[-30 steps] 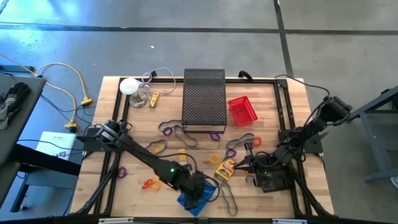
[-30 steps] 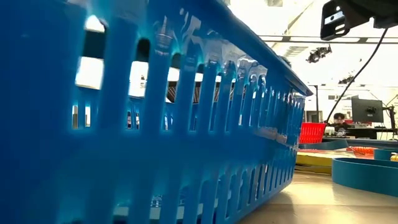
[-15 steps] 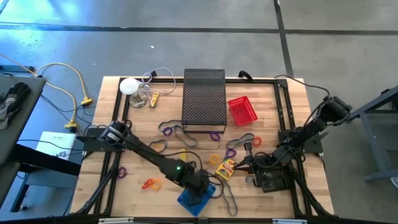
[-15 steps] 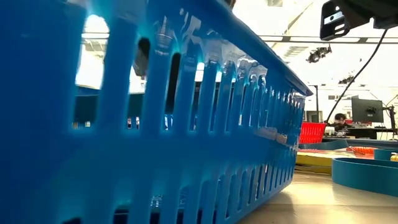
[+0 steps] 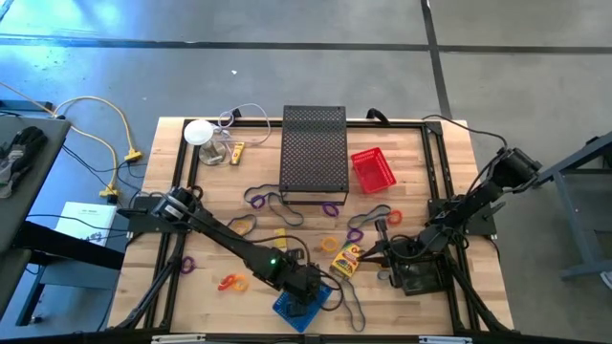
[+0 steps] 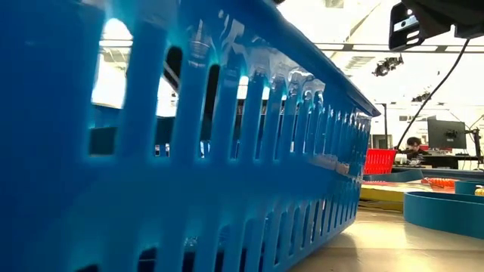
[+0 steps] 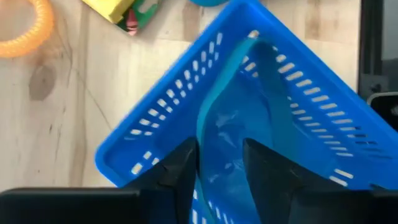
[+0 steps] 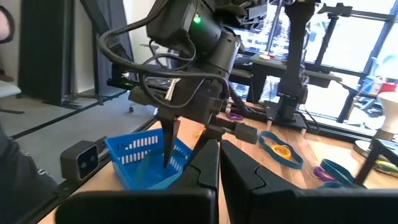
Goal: Pick & Place Office Desk Supplies
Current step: Put the blue rubber band into the blue bin, then put the yellow spring keychain into the red bin
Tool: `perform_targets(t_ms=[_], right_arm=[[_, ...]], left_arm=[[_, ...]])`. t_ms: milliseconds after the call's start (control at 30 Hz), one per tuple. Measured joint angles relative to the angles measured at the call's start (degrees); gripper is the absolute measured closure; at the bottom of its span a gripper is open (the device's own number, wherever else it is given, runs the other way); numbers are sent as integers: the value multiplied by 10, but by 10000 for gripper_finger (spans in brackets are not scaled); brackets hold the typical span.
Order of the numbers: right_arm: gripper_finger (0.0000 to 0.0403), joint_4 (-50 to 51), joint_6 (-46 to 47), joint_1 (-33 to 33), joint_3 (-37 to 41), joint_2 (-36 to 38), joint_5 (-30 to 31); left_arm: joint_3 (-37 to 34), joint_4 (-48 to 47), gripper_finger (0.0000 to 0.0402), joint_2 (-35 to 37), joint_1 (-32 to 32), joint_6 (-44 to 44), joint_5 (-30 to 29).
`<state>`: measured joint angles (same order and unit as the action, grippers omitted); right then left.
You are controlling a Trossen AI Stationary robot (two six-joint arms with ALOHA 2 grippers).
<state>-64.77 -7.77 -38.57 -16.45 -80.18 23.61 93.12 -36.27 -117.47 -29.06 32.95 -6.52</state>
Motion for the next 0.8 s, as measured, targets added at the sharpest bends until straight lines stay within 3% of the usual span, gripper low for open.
perform_targets(t_ms=[133, 400, 600, 800], right_arm=[[401, 0, 0, 0, 0, 0, -19], [400, -1, 0, 0, 0, 0, 10], [385, -1, 17, 0, 0, 0, 16], [357, -1, 17, 0, 0, 0, 38]], left_arm=[[0, 0, 262, 0, -2, 0, -1], [0, -2, 261, 0, -11, 28, -5], [0, -26, 261, 0, -12, 18, -76], [0, -24, 261, 0, -13, 2, -102]])
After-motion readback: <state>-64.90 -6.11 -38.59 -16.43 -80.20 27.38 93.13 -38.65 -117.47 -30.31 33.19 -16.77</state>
